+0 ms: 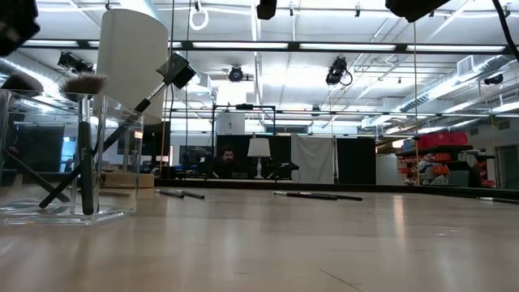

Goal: Put items in baskets/containers
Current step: Put the eyeshadow brush into the transparent organizer

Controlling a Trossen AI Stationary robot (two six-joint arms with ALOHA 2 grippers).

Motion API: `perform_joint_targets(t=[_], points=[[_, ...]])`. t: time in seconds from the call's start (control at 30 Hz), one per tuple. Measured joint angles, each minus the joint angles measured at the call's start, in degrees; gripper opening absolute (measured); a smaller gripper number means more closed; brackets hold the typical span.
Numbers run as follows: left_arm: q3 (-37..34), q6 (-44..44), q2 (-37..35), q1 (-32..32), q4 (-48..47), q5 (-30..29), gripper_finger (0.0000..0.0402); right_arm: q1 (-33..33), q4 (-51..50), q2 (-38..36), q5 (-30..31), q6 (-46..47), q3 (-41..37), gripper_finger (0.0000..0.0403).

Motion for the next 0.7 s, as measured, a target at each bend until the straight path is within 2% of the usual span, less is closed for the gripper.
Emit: perform_joint_targets(t=[0.17, 0.37, 0.7], points=[[-2.4, -5.9, 0.0, 1.6, -1.0, 0.2, 0.0033, -0.4, 0.1, 0.0, 0.0, 0.1, 0.0, 0.0093], [-3.2, -6.2, 0.0, 2.7, -1.0, 1.1, 0.0036, -0.3, 0.3, 0.0, 0.0, 0.1, 0.0, 0.0093], [-3.2, -7.0, 0.0, 3.3, -2.0, 1.5, 0.0115, -0.4, 0.3, 0.0, 0.0, 0.1, 0.0, 0.0094]])
